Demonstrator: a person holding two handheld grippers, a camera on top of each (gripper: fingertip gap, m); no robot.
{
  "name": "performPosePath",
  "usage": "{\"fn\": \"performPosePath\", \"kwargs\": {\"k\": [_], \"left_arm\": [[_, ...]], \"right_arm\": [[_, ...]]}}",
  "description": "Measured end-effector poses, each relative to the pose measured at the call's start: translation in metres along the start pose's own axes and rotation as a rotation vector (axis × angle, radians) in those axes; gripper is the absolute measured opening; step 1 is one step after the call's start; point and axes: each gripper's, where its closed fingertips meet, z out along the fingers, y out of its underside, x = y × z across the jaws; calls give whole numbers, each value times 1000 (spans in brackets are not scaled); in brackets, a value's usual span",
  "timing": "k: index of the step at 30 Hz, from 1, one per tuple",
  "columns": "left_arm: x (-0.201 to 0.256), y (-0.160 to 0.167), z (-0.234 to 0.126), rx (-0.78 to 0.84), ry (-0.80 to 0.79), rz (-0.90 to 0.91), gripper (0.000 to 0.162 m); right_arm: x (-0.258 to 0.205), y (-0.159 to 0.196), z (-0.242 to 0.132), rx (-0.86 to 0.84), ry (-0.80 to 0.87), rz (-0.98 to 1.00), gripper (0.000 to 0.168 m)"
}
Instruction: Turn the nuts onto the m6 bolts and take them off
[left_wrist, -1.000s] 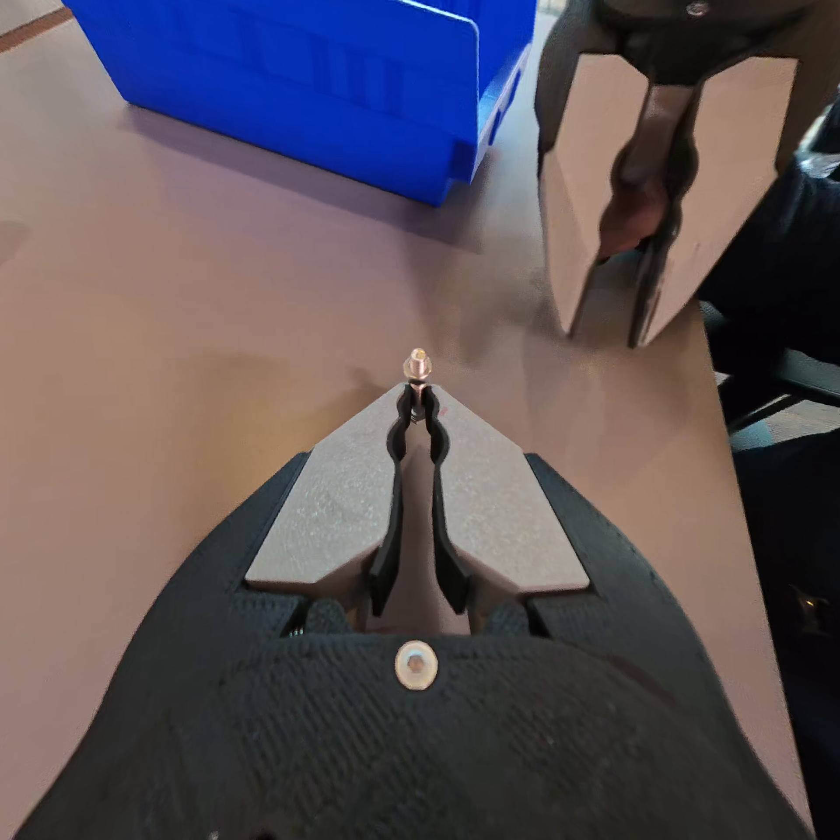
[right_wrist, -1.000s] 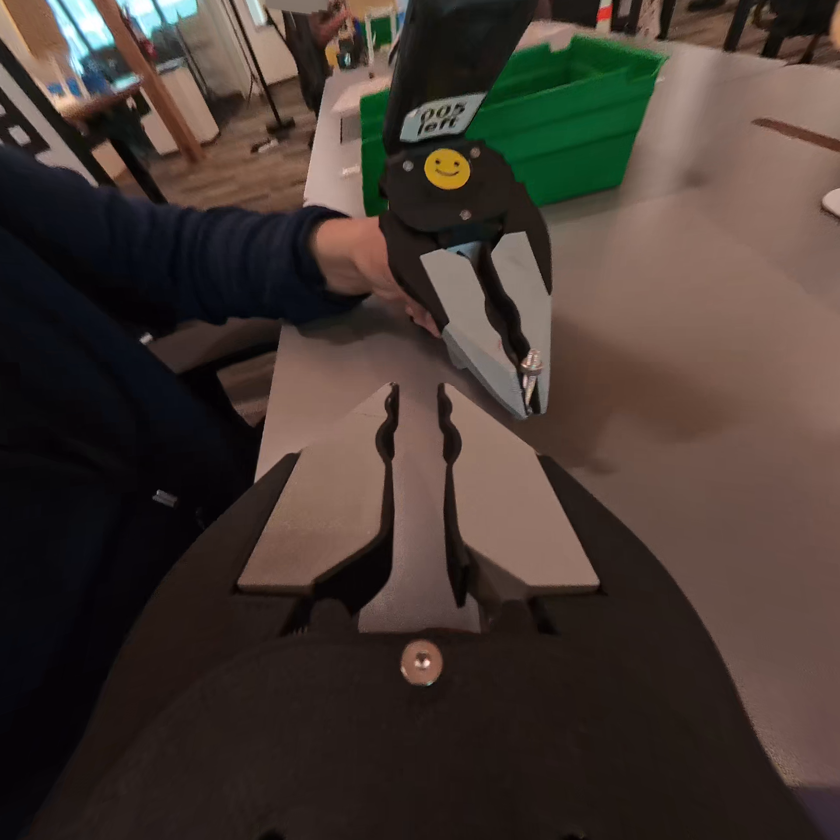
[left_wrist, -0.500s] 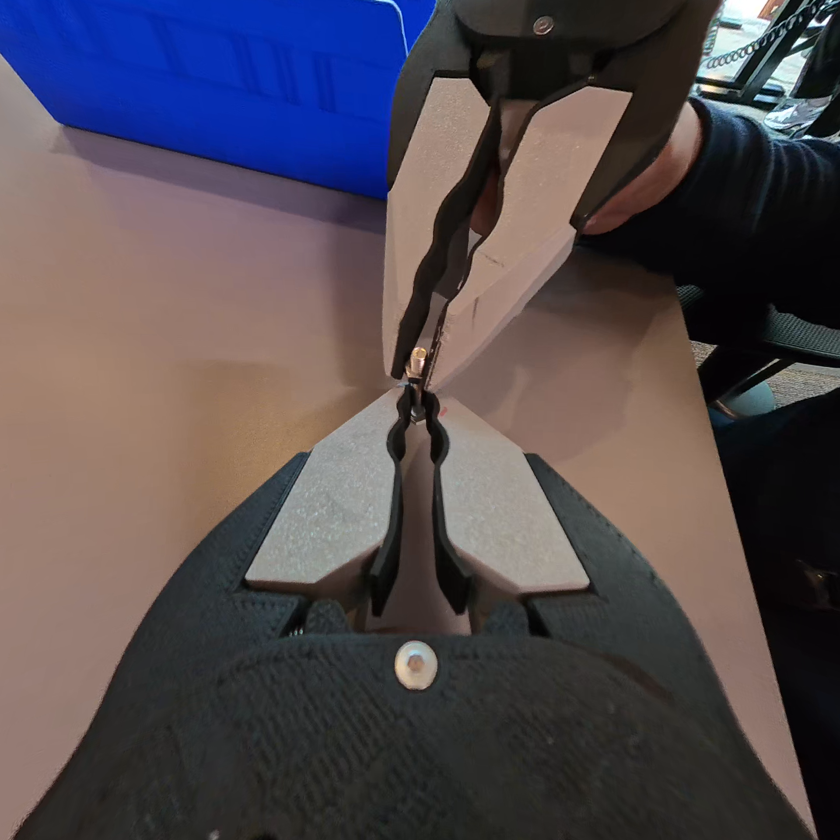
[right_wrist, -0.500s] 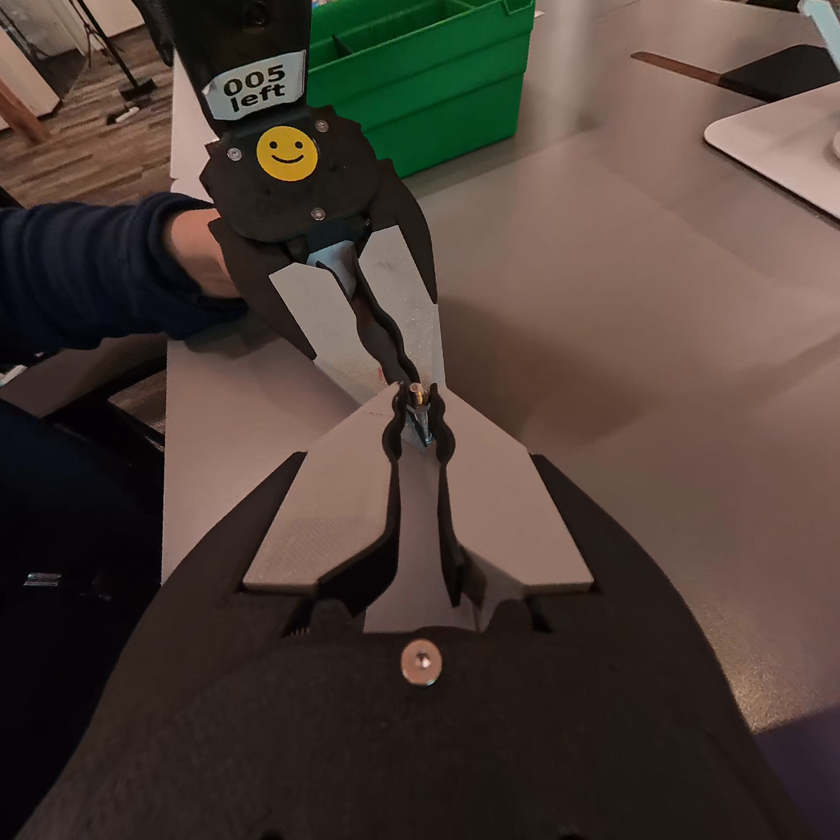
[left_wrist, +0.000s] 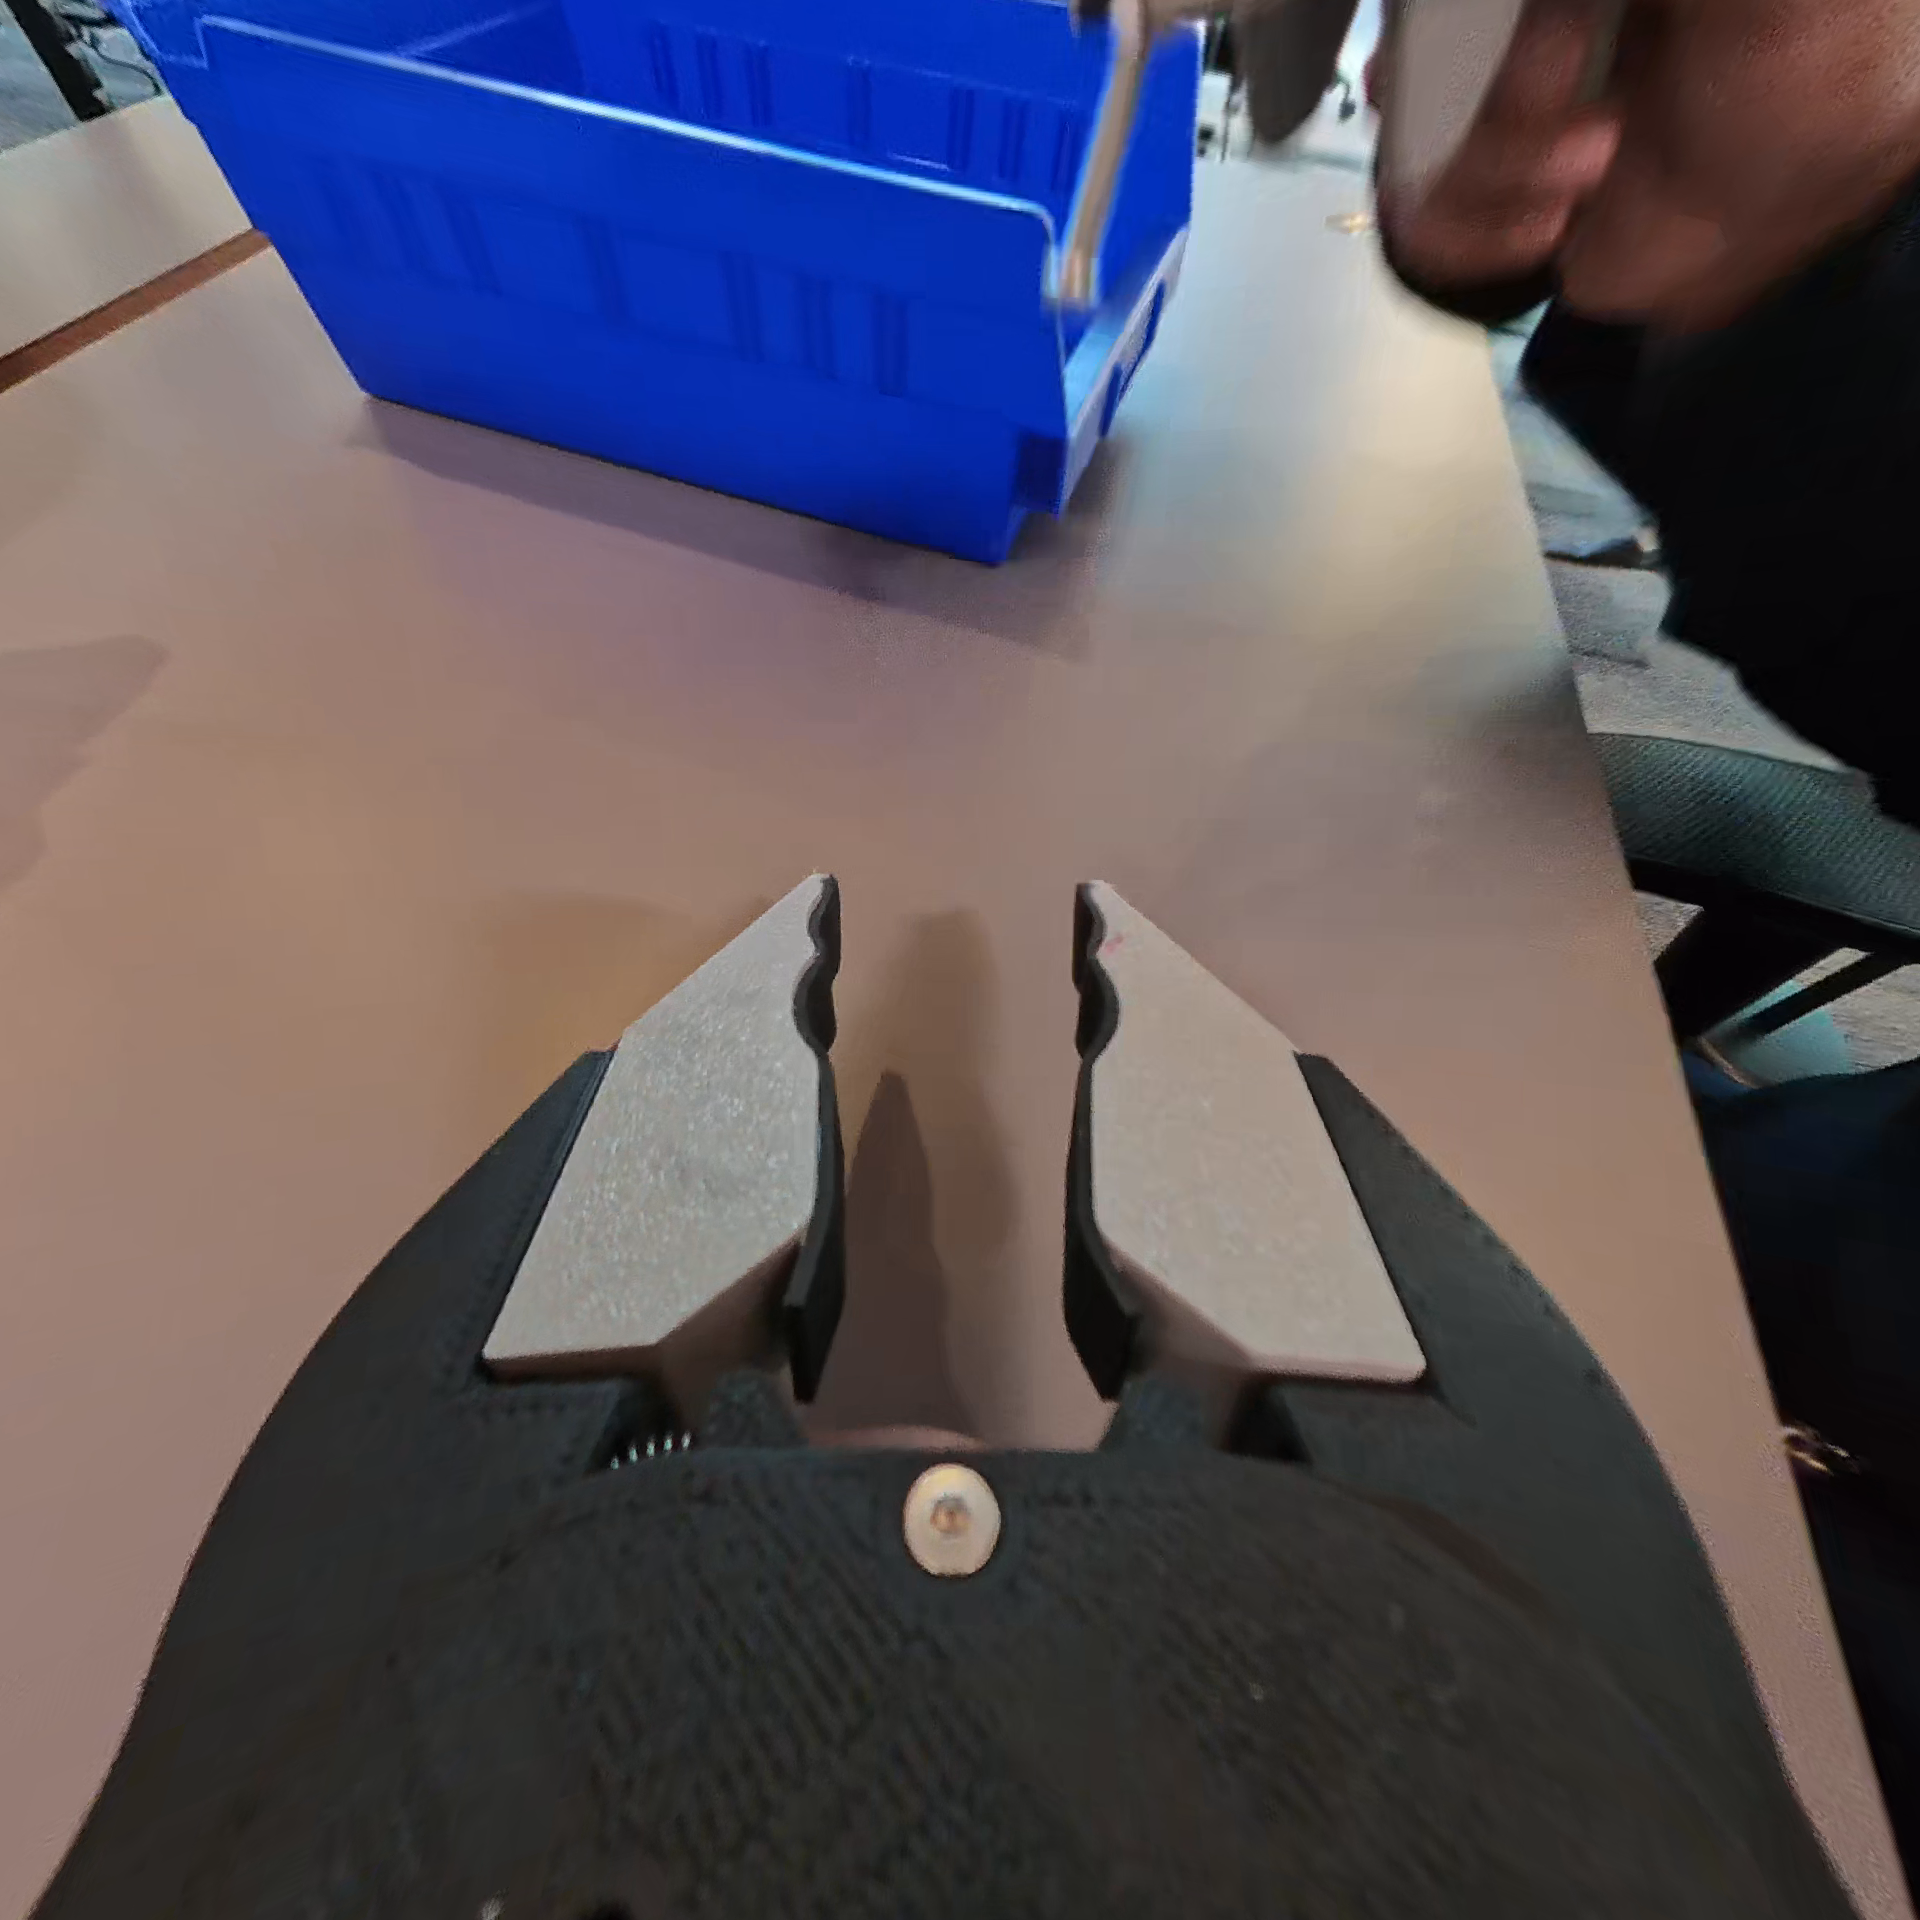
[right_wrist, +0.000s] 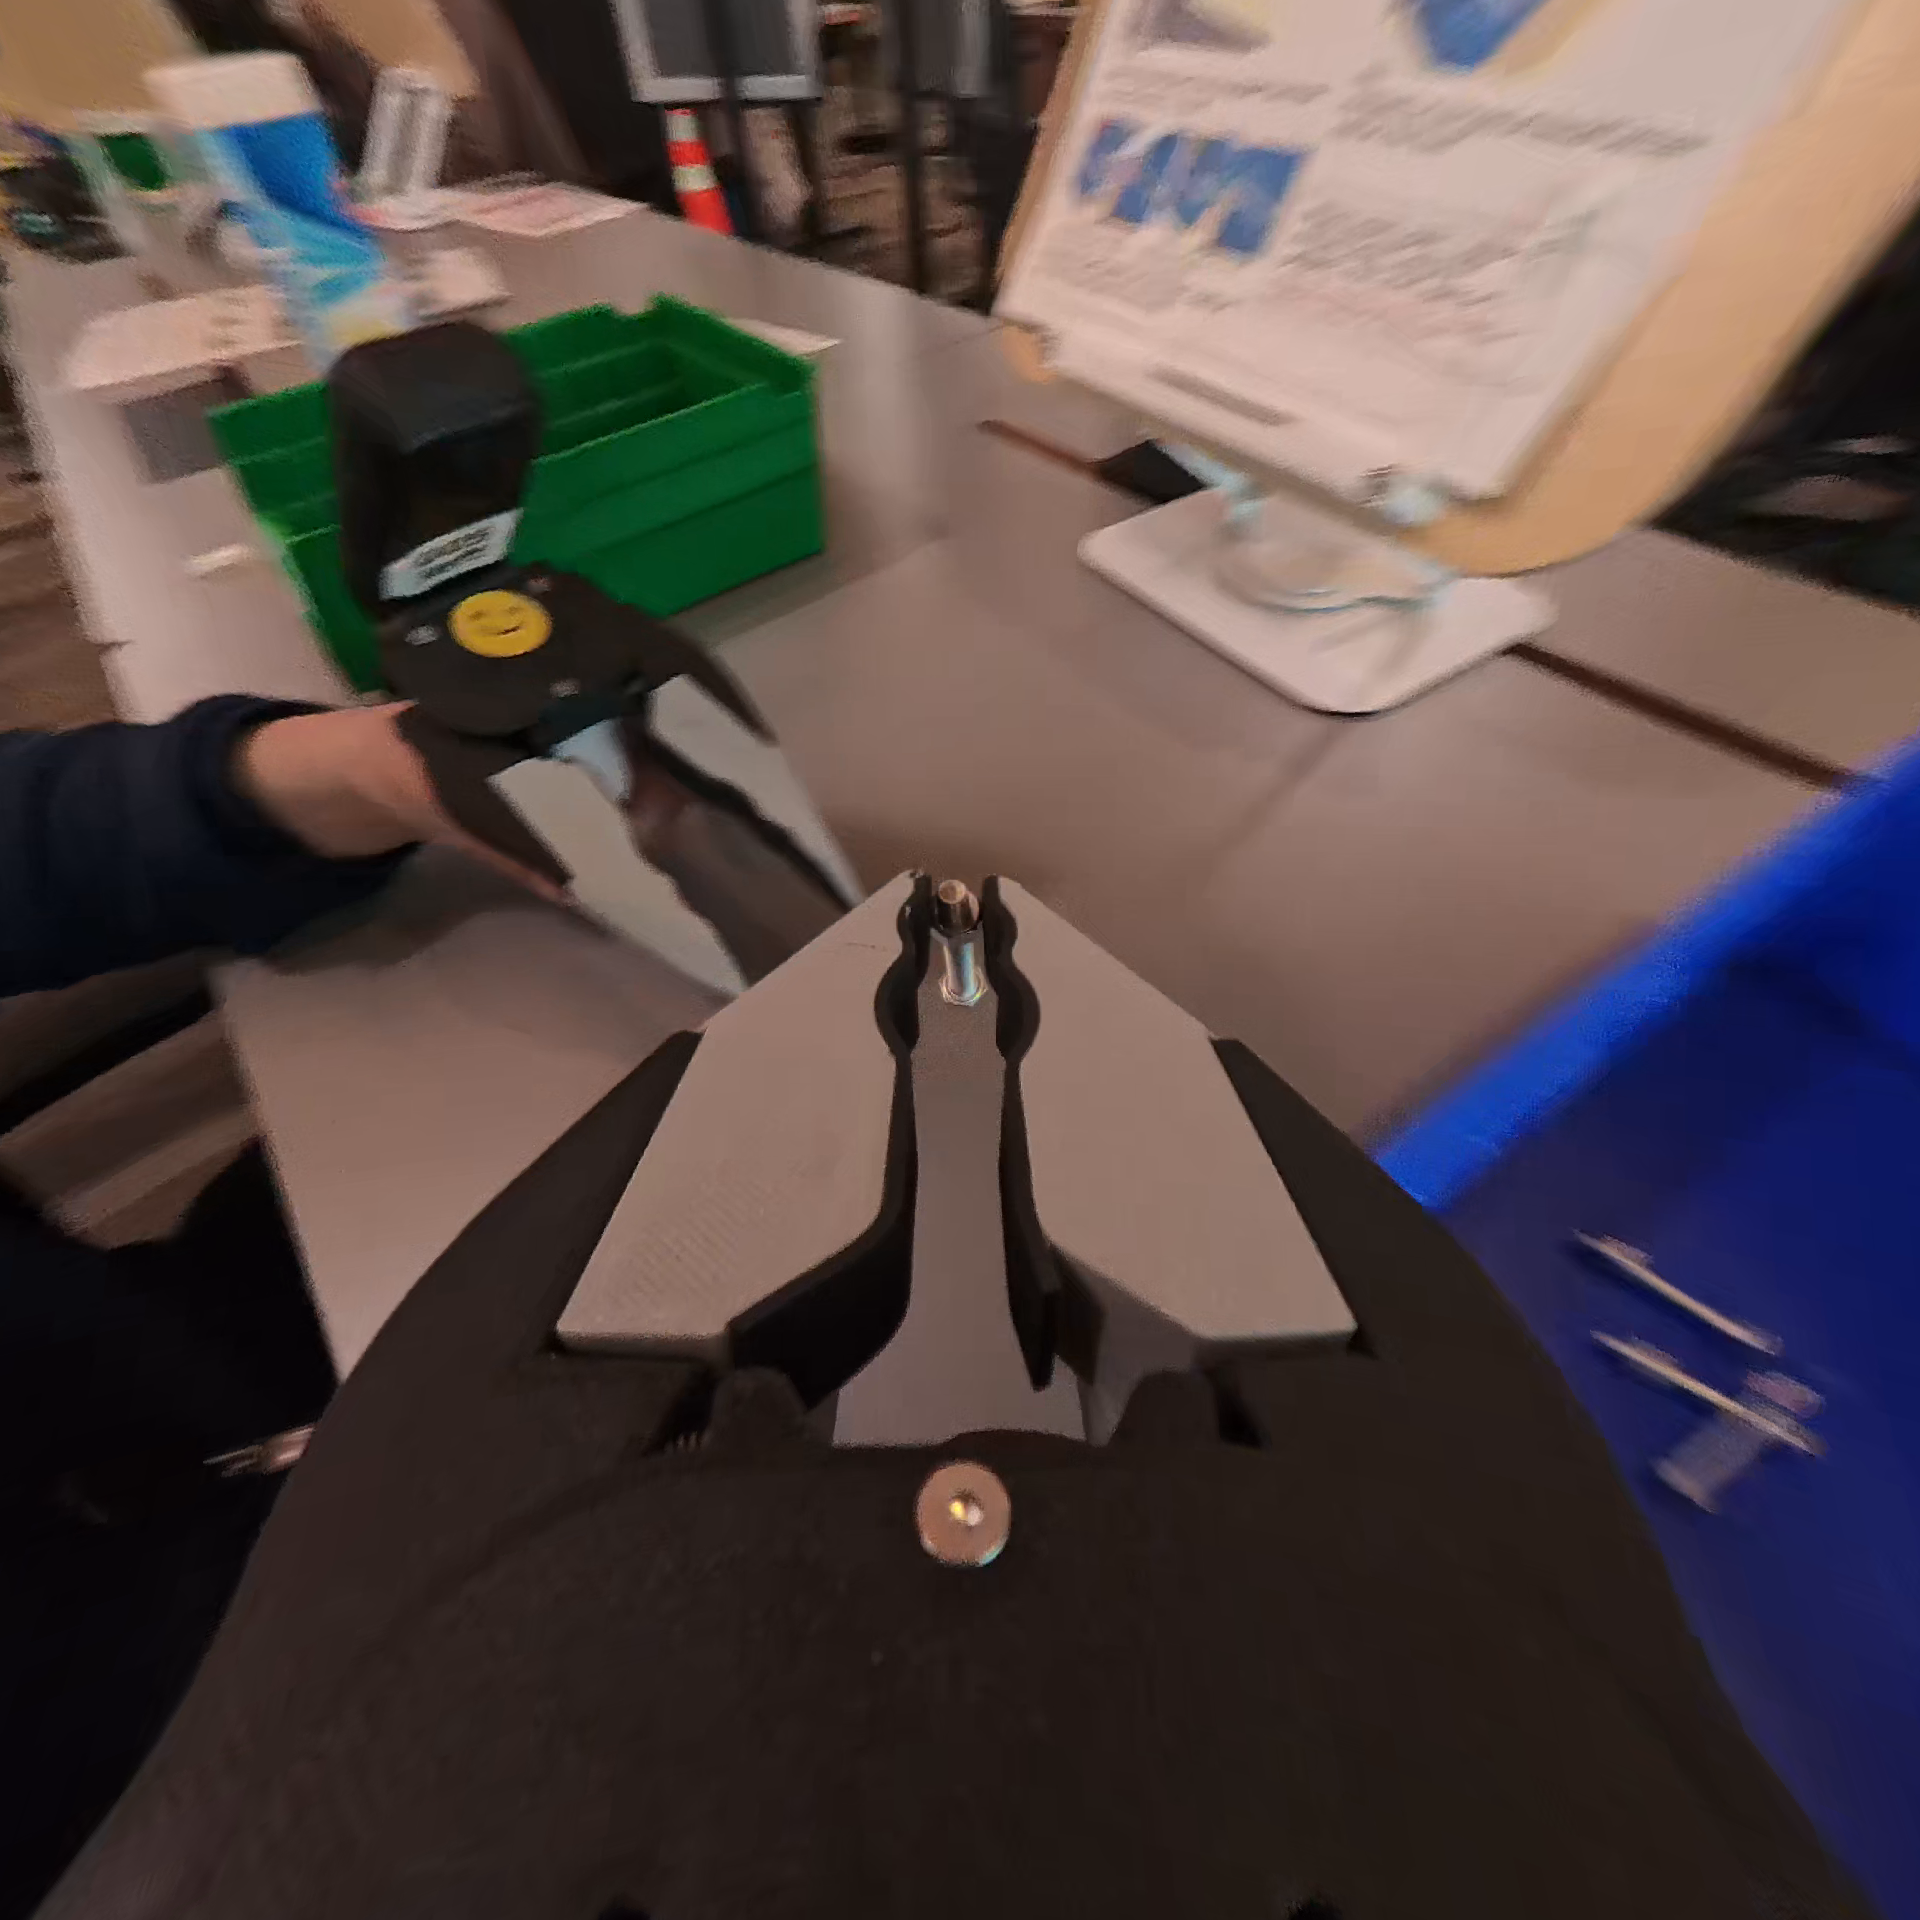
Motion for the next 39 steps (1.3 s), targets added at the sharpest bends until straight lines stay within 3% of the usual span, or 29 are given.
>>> {"fn": "performPosePath", "kwargs": {"k": [2,5,9,12,17,22,26,29,32,36,39], "left_arm": [[-4,5,1,-23,-19,-1,42],[-8,6,1,-35,-40,-4,41],[-11,10,3,-63,-69,18,41],[-14,12,3,-73,-92,8,41],[-12,18,-1,-89,-109,-48,48],[4,29,-15,-102,-138,-88,51],[18,36,-39,-66,-211,-127,53],[33,35,-74,7,-258,-228,54],[34,27,-144,67,-436,-247,57],[14,36,-260,138,-782,-331,55],[-2,70,-310,95,-963,-394,70]], "right_arm": [[47,-7,-32,-19,159,-4,7],[111,13,-60,-151,304,67,7],[153,59,-50,-303,339,139,7],[165,77,-40,-324,368,161,10],[138,39,-27,-169,303,171,33],[37,-12,14,-27,-20,73,43],[-19,-7,54,-34,-145,-28,45],[-28,12,75,-11,-115,-94,45],[-32,35,81,-33,-100,-123,44],[-29,27,60,25,-31,-167,50],[-23,24,28,52,42,-169,51]]}}
